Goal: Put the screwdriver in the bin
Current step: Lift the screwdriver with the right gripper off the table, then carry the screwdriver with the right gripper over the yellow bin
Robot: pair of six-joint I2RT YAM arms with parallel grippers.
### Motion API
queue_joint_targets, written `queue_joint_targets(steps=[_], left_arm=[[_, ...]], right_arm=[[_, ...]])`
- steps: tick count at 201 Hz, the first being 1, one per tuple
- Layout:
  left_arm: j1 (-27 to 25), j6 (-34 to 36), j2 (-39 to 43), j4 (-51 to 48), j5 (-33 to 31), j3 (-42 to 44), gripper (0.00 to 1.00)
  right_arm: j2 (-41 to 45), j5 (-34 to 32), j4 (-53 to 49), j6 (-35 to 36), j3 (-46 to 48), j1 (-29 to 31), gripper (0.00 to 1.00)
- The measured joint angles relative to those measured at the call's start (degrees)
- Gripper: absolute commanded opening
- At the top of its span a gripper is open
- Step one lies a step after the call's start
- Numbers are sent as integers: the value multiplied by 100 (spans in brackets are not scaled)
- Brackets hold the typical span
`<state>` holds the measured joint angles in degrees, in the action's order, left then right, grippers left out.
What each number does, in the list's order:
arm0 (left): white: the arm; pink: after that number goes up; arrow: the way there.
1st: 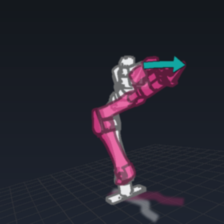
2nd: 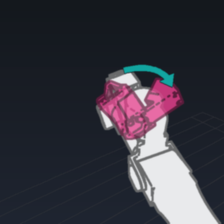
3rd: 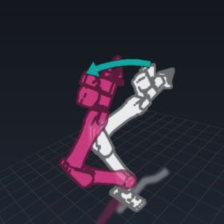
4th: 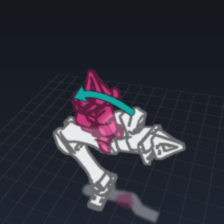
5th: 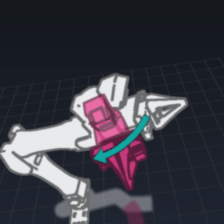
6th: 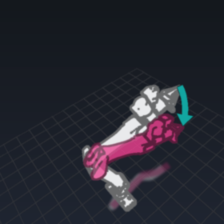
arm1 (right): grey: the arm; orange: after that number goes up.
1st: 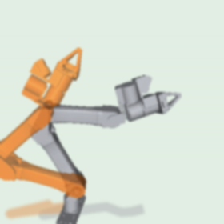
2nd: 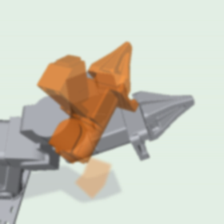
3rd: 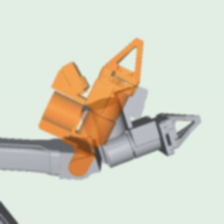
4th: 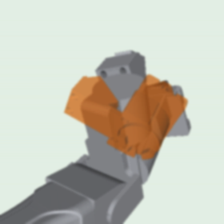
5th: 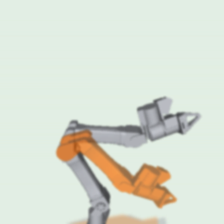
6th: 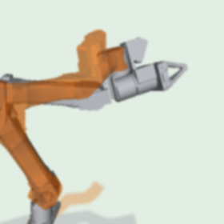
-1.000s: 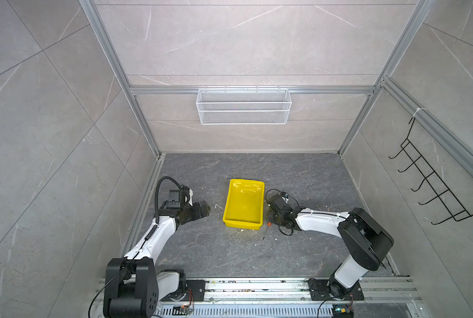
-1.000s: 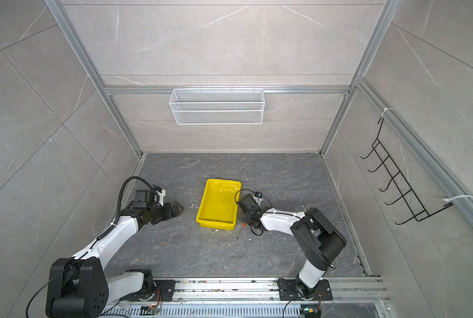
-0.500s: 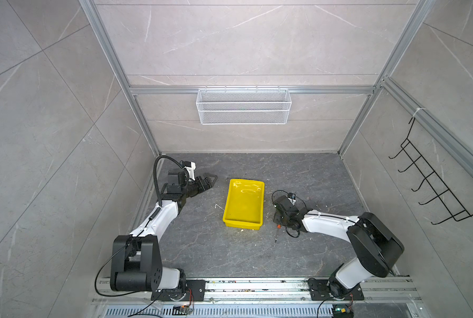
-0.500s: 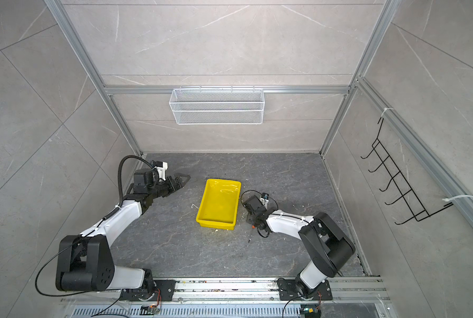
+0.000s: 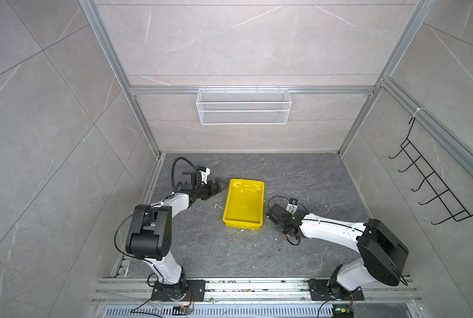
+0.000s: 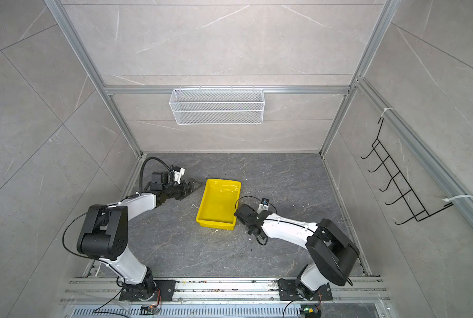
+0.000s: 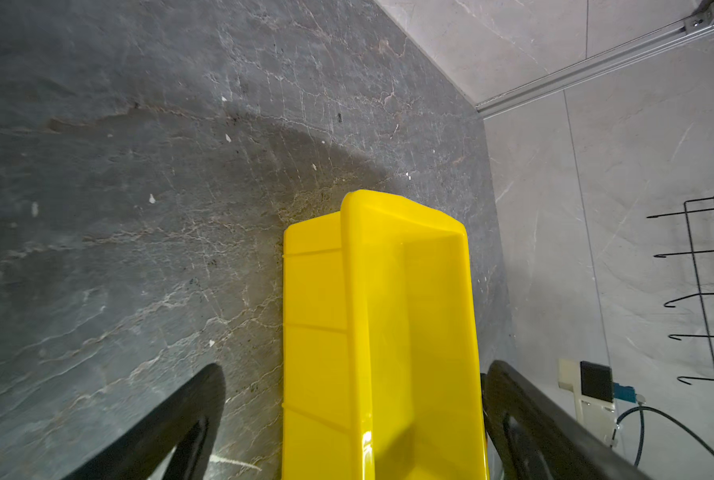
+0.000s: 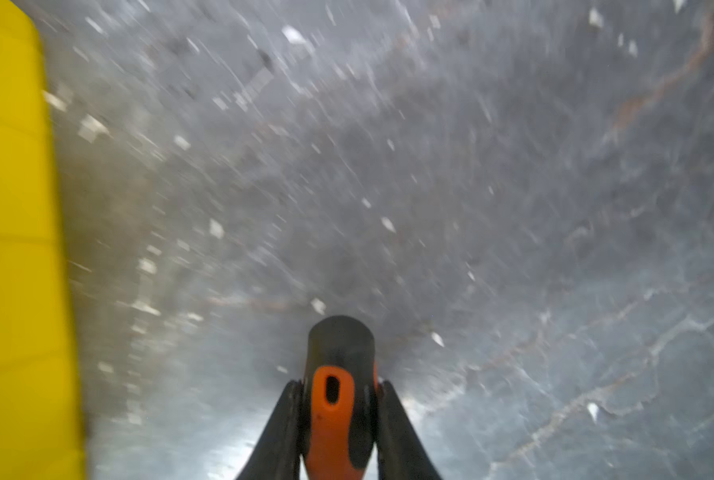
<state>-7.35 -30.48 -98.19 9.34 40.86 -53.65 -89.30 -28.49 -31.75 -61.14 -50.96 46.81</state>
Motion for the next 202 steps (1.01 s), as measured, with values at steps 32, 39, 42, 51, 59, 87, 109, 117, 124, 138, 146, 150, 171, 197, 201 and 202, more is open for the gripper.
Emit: queue_joint_targets(steps=[32,39,42,51,59,87,109,117,124,138,146,150,171,197,201,202], left_arm=[[0,-175,-195,190,378,-83,100],[0,-212,-195,247,448,-83,100],[0,-216,-195,267,457,-83,100],[0,-240,-195,328,490,-83,100],[0,-254,-188,350,511,-83,100],[0,-247,-39,280,463,-79,100],[0,-245,352,358,223,129,100],[0,-240,573,396,74,289,100],[0,-236,756,393,-66,422,100],[0,-208,1137,348,-398,660,100],[2,-166,1346,254,-614,754,100],[0,-144,1447,219,-721,793,100],[7,-15,1930,61,-1250,964,100],[26,46,2542,-31,-2013,1292,100],[26,13,2647,-28,-2184,1373,100],[26,13,2664,-28,-2203,1386,100]], right_arm=[[-70,-138,-168,-151,-380,2,2],[-48,-166,-236,-151,-380,0,2],[-33,-179,-262,-151,-380,0,2],[26,-210,-363,-142,-413,0,2],[79,-236,-455,-109,-498,0,2],[140,-208,-553,125,-1174,0,2],[107,-42,-409,380,-1777,2,3],[46,22,-315,446,-1961,2,4],[-44,87,-234,501,-2105,7,4],[-295,212,-140,584,-2363,7,4],[-492,293,-114,649,-2516,7,5],[-575,326,-109,680,-2586,7,4],[-1185,538,-61,807,-3018,7,4],[-2065,848,-59,949,-3744,7,4],[-2218,907,-59,979,-3882,7,4],[-2243,916,-61,984,-3904,7,4]])
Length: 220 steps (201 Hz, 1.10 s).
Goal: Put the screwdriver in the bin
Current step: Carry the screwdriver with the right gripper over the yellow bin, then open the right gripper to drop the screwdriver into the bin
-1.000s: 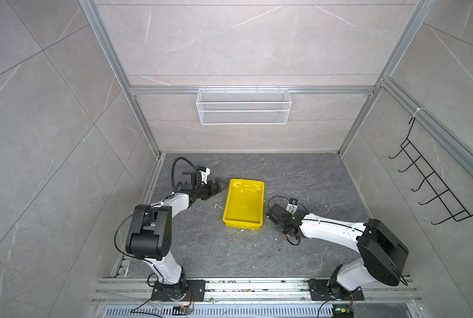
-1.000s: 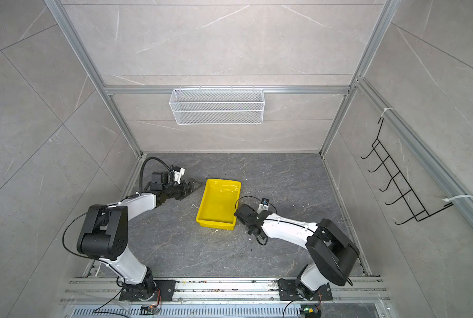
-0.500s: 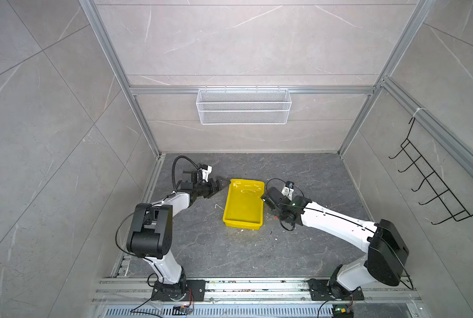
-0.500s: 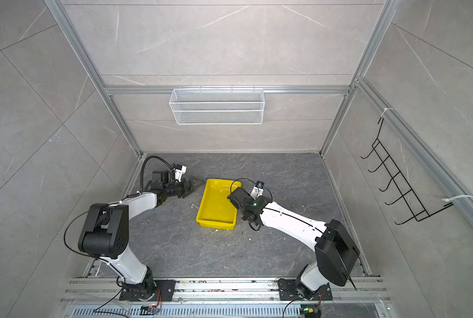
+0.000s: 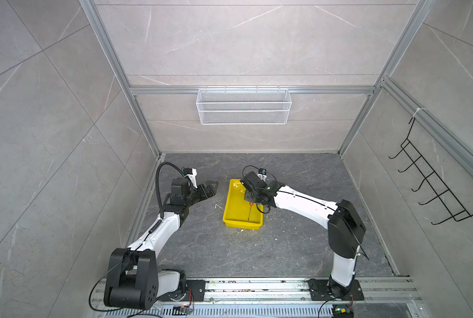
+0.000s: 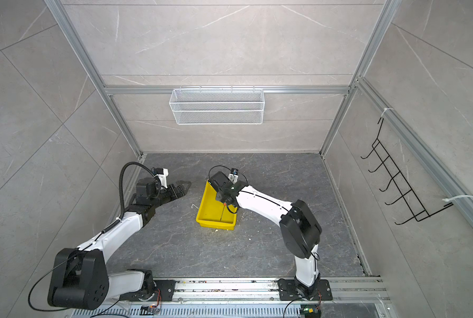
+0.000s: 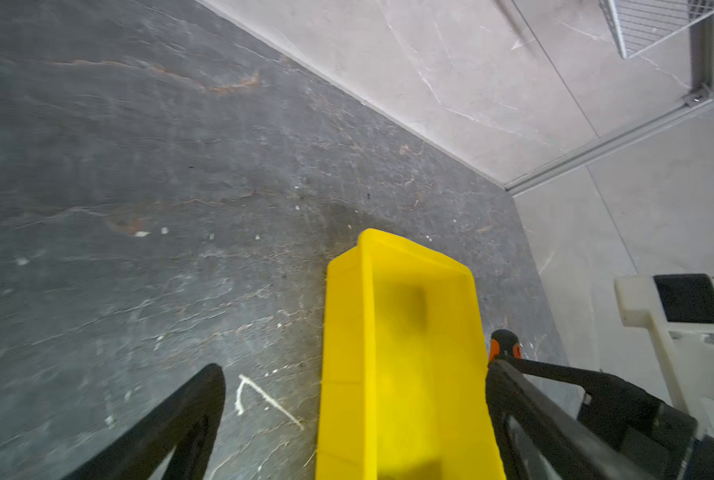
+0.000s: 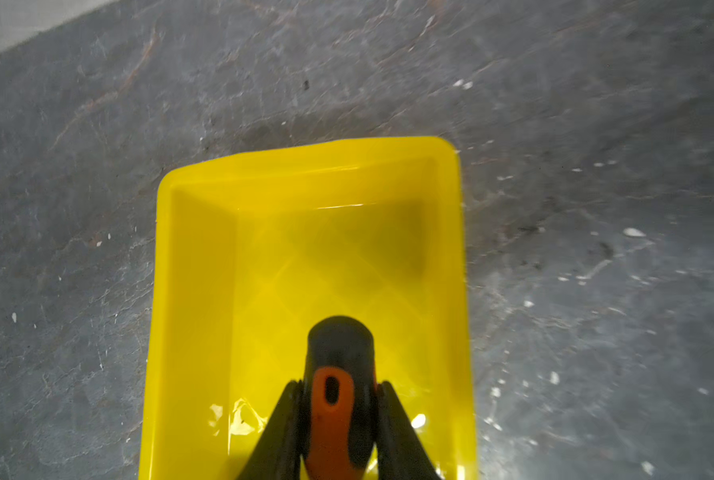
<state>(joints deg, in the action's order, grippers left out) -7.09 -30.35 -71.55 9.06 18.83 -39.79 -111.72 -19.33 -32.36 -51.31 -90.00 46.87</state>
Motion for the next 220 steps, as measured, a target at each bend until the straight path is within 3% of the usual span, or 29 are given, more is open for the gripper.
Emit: queue_joint_targets(steps=[40,59,117,172,190,204,220], left_arm=[[2,-726,518,-374,-1768,662,100],[20,-894,520,-564,-2197,715,100],[28,-957,428,-649,-2317,619,100],[26,-960,415,-614,-2260,573,100],[26,-960,391,-586,-2157,573,100],[17,-960,391,-555,-2124,575,100],[-17,-960,424,-400,-2122,625,100]], right_arm=[[-1147,461,-85,101,-1099,0,5],[-1552,647,-157,103,-1478,0,4],[-2282,994,-553,101,-2181,0,8],[-2306,1019,-756,109,-2437,0,13],[-2306,1047,-809,120,-2439,0,18],[-2280,1126,-769,118,-2380,0,28],[-2186,1231,-688,98,-2210,0,30]])
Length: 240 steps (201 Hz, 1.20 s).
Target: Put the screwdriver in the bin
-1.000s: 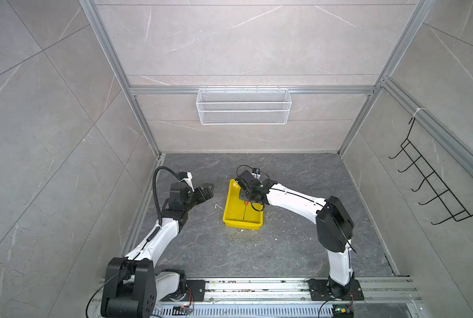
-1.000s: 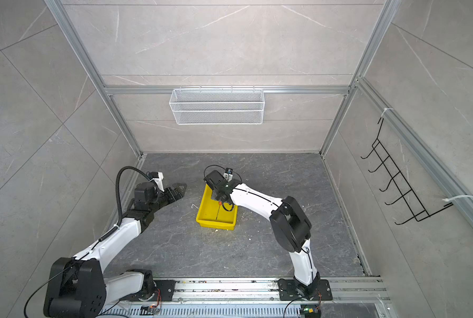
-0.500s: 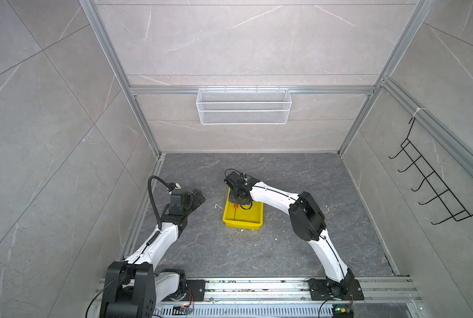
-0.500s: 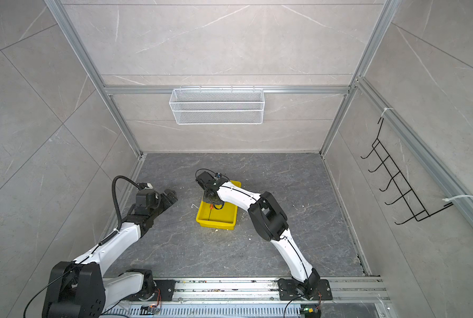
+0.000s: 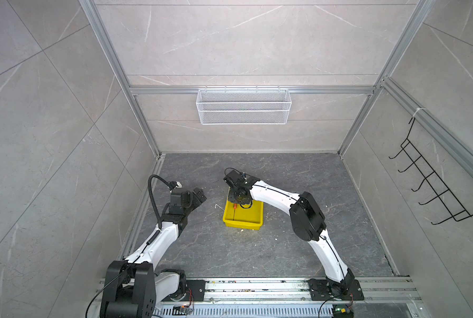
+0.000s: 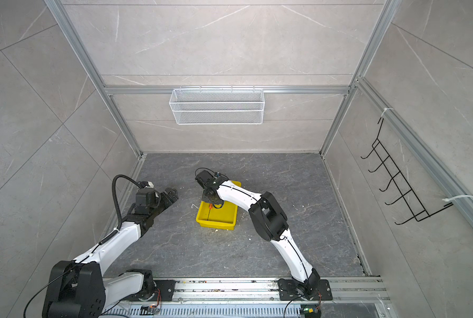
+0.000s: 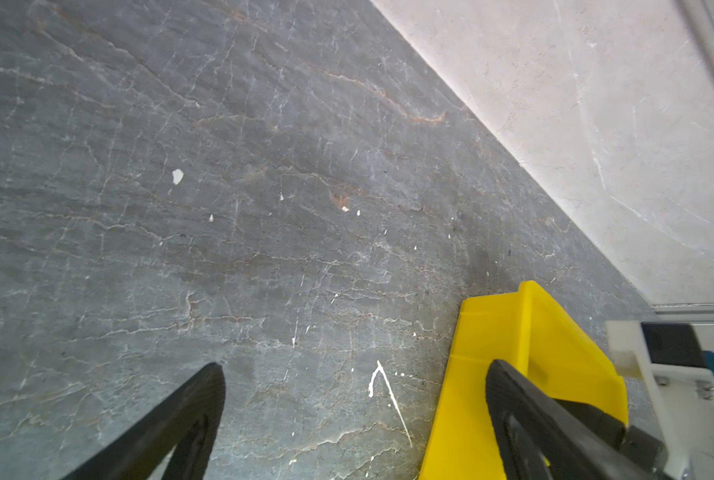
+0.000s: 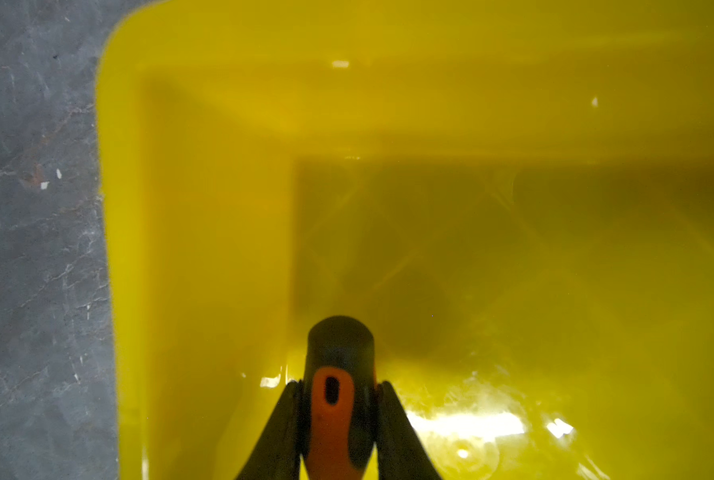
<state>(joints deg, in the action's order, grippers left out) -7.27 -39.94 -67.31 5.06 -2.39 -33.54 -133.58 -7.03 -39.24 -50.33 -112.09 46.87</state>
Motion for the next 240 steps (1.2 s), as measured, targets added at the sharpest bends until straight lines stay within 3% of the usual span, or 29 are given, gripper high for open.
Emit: queue_joint_targets(steps=[26,55,76,85,89,131,174,223,232,240], left_arm=[[-26,-4,61,234,98,160,100],[-24,-105,-245,-136,96,-109,100],[-24,-192,-544,-367,101,-417,100],[-20,-232,-581,-380,105,-450,100],[-20,-238,-581,-380,103,-450,100],[-22,-278,-501,-326,103,-280,100],[-22,-295,-459,-243,201,-168,100],[-22,-299,-713,-155,385,-170,100],[-22,-297,-715,-155,402,-170,100],[-22,-297,-710,-155,404,-170,100]], right_arm=[[223,120,72,0,232,0,36],[752,125,44,138,431,-20,56],[1349,59,26,337,557,-90,64],[1655,2,2,407,675,-142,95],[1825,-42,2,446,752,-175,99],[3770,-999,-177,966,2041,-769,99],[5578,-1547,-236,1462,3670,-2485,100],[6216,-2328,1054,2173,5764,-2769,96],[6175,-2483,1458,2369,6231,-2817,85],[6094,-2566,1906,2651,6660,-2870,81]])
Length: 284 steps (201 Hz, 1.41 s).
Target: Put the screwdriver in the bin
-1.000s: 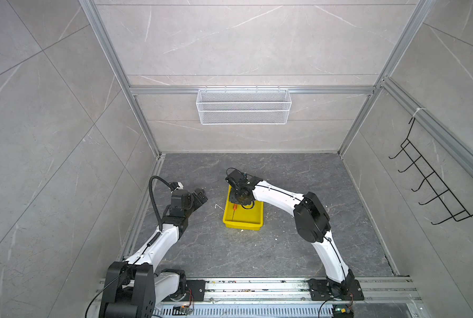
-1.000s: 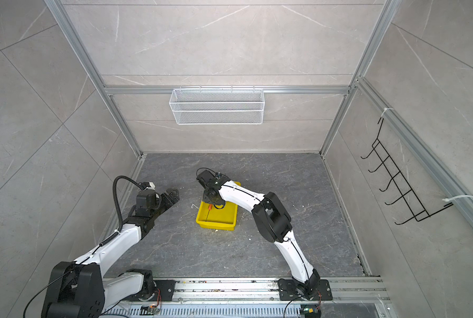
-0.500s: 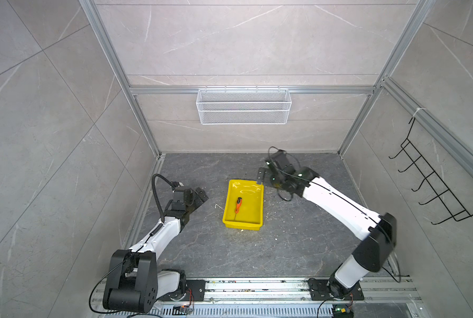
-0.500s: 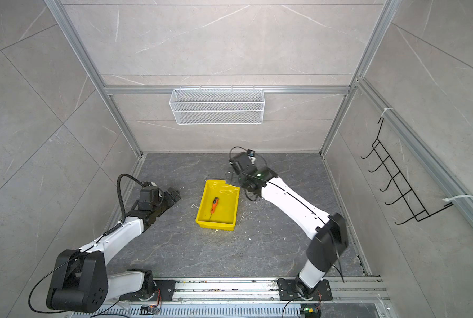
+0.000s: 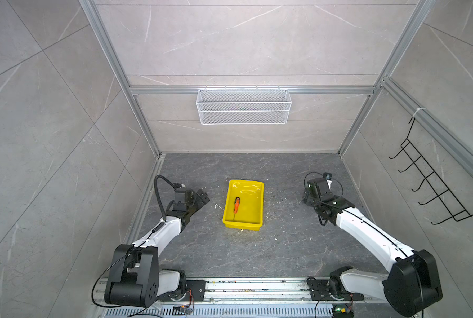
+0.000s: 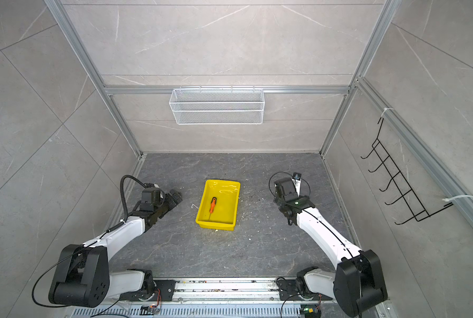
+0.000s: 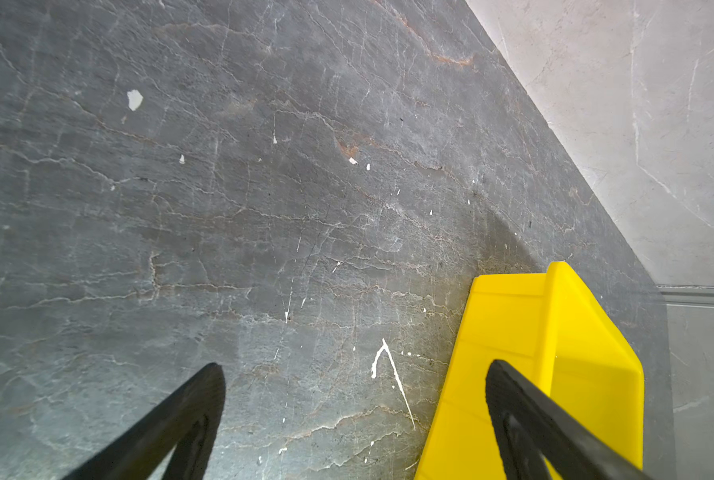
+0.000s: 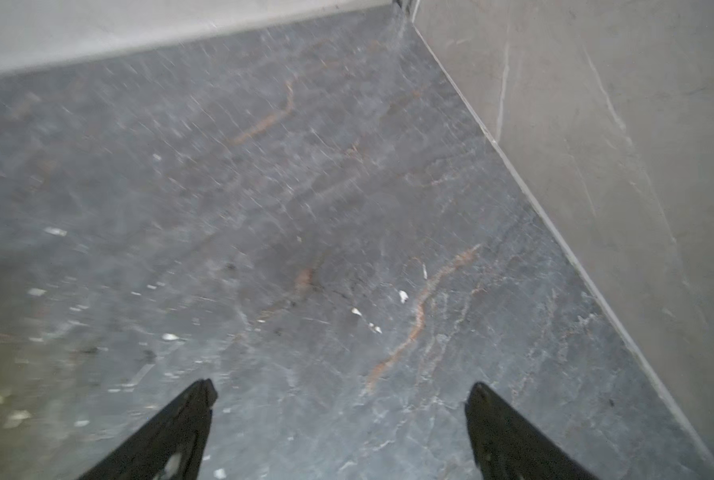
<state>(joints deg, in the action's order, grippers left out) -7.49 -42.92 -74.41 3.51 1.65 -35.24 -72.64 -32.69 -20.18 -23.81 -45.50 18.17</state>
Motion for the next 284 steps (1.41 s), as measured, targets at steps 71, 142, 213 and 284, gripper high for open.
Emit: queue_joint_targets(steps=[71,142,213,284], left_arm=[[0,2,46,9,-2,2,100],[0,2,-50,114,-2,0,100],[-2,247,334,-212,-387,-98,100],[-17,1248,2870,317,-1620,1106,100]], right_arm=[[-695,197,3187,1475,1482,-247,81],[-1355,1829,6207,2258,2361,-1091,100],[-1429,2323,6902,2260,2538,-1145,100],[-1429,2380,6981,2260,2538,-1145,99]])
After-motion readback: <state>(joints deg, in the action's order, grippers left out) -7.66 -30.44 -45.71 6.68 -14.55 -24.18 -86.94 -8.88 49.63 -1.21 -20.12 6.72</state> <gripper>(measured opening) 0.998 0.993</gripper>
